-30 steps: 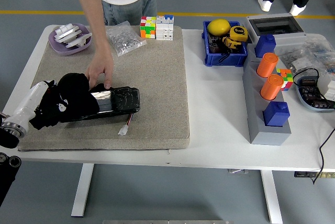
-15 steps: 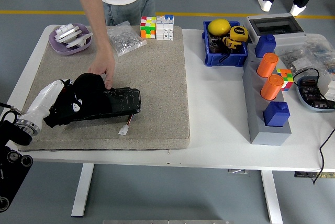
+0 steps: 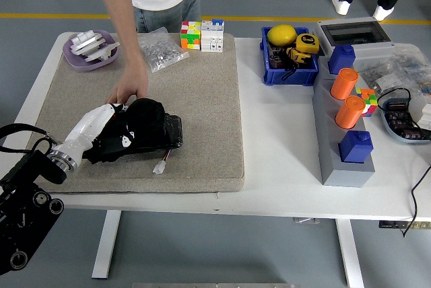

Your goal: Pick the rag up,wipe the panel,place it on the desk

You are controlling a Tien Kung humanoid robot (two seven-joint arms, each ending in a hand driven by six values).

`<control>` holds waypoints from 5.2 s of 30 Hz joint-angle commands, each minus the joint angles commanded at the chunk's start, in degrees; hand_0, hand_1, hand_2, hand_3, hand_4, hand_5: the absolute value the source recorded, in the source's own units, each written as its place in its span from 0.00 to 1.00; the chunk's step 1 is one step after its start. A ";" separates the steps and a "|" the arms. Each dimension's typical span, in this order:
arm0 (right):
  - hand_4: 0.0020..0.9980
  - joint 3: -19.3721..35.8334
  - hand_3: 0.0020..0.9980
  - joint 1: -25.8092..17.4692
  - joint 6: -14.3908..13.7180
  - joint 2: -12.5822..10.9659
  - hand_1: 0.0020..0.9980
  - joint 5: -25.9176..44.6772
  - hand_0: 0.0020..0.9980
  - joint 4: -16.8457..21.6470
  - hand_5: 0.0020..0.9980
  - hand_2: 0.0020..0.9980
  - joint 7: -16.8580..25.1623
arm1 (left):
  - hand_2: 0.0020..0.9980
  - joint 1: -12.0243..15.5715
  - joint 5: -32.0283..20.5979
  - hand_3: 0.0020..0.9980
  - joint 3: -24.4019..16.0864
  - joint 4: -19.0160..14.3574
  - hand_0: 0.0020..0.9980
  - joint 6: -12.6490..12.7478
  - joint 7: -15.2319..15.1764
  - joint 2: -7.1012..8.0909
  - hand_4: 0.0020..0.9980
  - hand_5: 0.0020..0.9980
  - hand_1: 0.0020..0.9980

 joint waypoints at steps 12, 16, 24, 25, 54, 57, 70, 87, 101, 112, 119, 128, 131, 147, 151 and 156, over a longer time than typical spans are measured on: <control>1.00 -0.29 0.61 -0.10 0.52 0.57 0.66 0.31 0.76 0.00 0.47 0.67 0.04 | 0.51 -1.58 -1.41 0.43 5.47 -1.47 0.26 -0.16 0.44 -1.61 0.08 0.00 0.26; 1.00 -0.02 0.61 0.00 0.55 0.55 0.66 -0.03 0.76 0.00 0.47 0.67 0.04 | 0.51 -2.28 -1.36 0.43 7.25 -1.65 0.26 -0.18 0.49 -1.89 0.08 0.00 0.26; 1.00 -0.05 0.61 0.06 0.48 0.57 0.66 -0.07 0.76 0.00 0.47 0.67 0.04 | 0.51 -2.86 -0.85 0.43 8.40 -1.53 0.26 -0.01 0.84 -2.36 0.09 0.00 0.26; 1.00 0.00 0.61 0.04 0.47 0.58 0.66 -0.11 0.76 0.00 0.47 0.67 0.05 | 0.51 -2.84 -1.10 0.43 8.39 -1.49 0.26 0.08 0.84 -2.40 0.09 0.00 0.26; 1.00 0.66 0.61 -0.27 0.68 0.61 0.66 -0.68 0.76 0.00 0.47 0.67 0.02 | 0.51 1.66 1.01 0.44 -6.40 1.24 0.28 0.38 0.17 -0.88 0.11 0.00 0.27; 1.00 0.33 0.61 -0.40 0.78 0.61 0.66 -0.63 0.76 0.00 0.47 0.67 -0.05 | 0.51 2.29 1.34 0.44 -7.67 1.32 0.28 0.44 0.14 -0.93 0.11 0.00 0.27; 1.00 1.39 0.61 -0.72 1.40 0.72 0.66 -2.18 0.76 0.00 0.47 0.67 -0.06 | 0.51 3.85 3.01 0.44 -13.12 2.36 0.28 0.80 -0.16 -0.36 0.11 0.00 0.28; 1.00 0.97 0.61 -0.95 1.39 0.79 0.66 -1.55 0.76 0.00 0.47 0.67 -0.08 | 0.50 5.27 4.67 0.44 -17.69 3.71 0.28 1.02 -0.50 0.58 0.12 0.00 0.28; 1.00 1.28 0.61 -0.89 1.41 0.86 0.66 -1.67 0.76 0.00 0.47 0.67 -0.01 | 0.50 3.84 4.36 0.44 -13.45 1.99 0.29 0.90 0.05 -0.57 0.12 0.00 0.28; 1.00 1.69 0.61 -0.62 1.42 0.66 0.66 -2.11 0.76 0.00 0.47 0.67 -0.02 | 0.50 0.47 6.45 0.44 -5.23 0.77 0.29 -0.02 1.72 -1.98 0.13 0.00 0.28; 1.00 1.82 0.61 -0.51 1.40 0.58 0.66 -2.31 0.76 0.00 0.47 0.67 -0.04 | 0.50 -0.82 6.86 0.44 0.15 0.22 0.29 -0.60 2.43 -1.87 0.14 0.00 0.28; 1.00 1.80 0.61 -0.30 1.69 0.50 0.66 -2.16 0.76 0.00 0.47 0.67 -0.10 | 0.50 -2.19 9.83 0.44 5.86 -2.83 0.29 -0.88 3.45 -2.06 0.15 0.00 0.28; 1.00 1.73 0.61 -0.32 1.76 0.47 0.66 -2.12 0.76 0.00 0.47 0.67 -0.17 | 0.50 -2.39 9.67 0.44 7.67 -3.79 0.29 -0.96 3.60 -1.95 0.15 0.00 0.28; 1.00 2.49 0.61 -0.29 1.78 0.54 0.66 -2.83 0.76 0.00 0.46 0.67 -0.15 | 0.50 -2.38 10.09 0.44 8.34 -4.24 0.30 -0.87 3.87 -2.77 0.17 0.00 0.29; 1.00 2.46 0.61 -0.40 1.72 0.53 0.66 -2.77 0.76 0.00 0.46 0.67 -0.15 | 0.50 -2.16 10.06 0.44 7.53 -4.24 0.30 -0.85 3.89 -2.74 0.16 0.00 0.29; 1.00 2.80 0.61 -0.37 1.68 0.40 0.66 -3.18 0.76 0.00 0.46 0.67 -0.17 | 0.50 -1.90 10.38 0.44 6.30 -4.38 0.30 -0.90 3.98 -2.68 0.17 0.00 0.29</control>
